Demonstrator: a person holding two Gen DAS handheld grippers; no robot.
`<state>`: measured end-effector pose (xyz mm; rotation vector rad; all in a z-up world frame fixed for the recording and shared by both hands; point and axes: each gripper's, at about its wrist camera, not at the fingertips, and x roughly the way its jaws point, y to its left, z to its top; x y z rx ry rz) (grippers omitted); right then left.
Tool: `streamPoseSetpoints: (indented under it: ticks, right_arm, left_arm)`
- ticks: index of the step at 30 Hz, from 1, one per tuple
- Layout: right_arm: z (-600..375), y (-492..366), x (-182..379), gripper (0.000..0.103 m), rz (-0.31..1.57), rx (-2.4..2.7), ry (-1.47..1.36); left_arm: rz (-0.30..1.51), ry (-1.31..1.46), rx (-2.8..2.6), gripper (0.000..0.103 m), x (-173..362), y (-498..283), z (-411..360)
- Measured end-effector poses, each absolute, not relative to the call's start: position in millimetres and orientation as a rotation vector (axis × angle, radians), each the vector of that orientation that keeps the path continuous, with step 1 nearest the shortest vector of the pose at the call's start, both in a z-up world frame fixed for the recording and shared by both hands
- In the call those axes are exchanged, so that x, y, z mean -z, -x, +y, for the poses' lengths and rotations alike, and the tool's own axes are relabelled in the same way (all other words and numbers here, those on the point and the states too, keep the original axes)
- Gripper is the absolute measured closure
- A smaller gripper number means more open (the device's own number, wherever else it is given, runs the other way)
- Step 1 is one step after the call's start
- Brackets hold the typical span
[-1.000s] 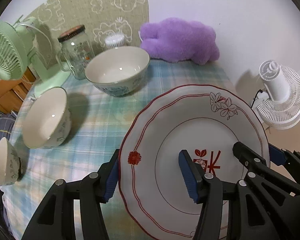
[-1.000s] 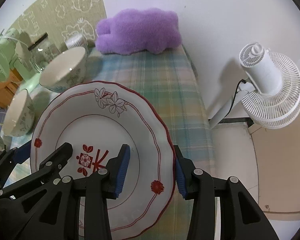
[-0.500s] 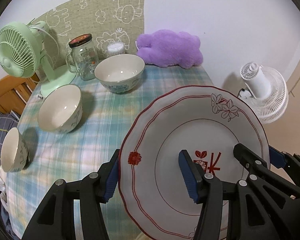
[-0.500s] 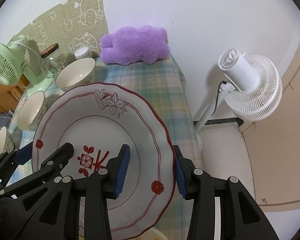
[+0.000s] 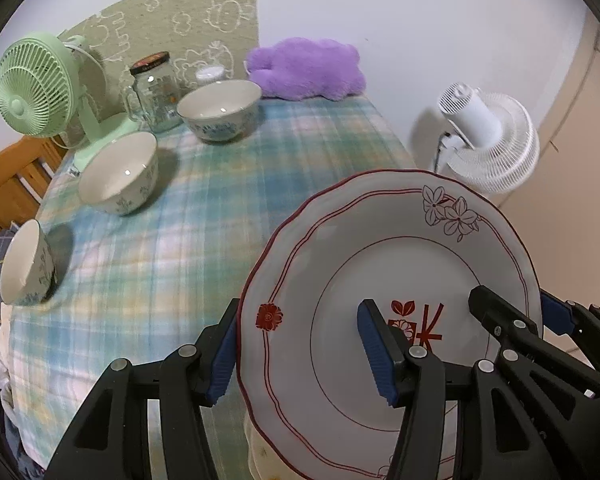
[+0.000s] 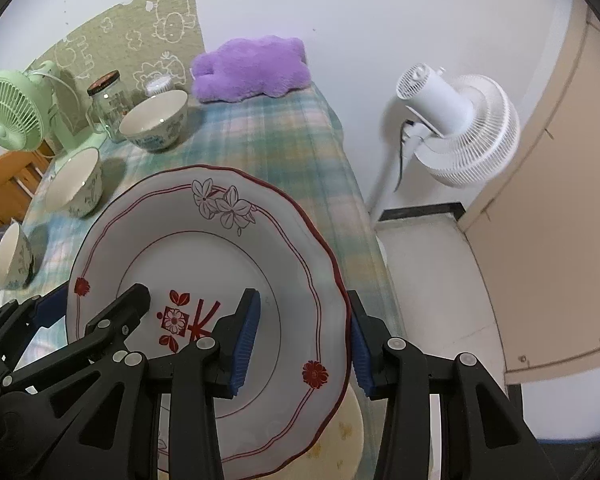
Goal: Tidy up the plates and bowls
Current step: 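Carry the red-rimmed plate onto the yellow-flower plate stack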
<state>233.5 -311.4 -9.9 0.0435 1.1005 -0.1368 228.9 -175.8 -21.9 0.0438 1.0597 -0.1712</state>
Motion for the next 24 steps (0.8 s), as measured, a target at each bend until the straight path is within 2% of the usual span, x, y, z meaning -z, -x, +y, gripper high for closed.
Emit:
streamPoseSetpoints:
  ticks: [11,24]
  right_arm:
    - [-324.6,-181.6,35.2,0.056,1.184,0.216,-0.073]
    - [-330.2,-163.4,59.6,0.057,1.233,0.237,-0.096]
  left_arm:
    - [1.144,-0.078,0.249,0.046,52.2,-188.8,-190.9]
    - [1.188,-0.104,0.256,0.045,74.4,-174.2,-198.4]
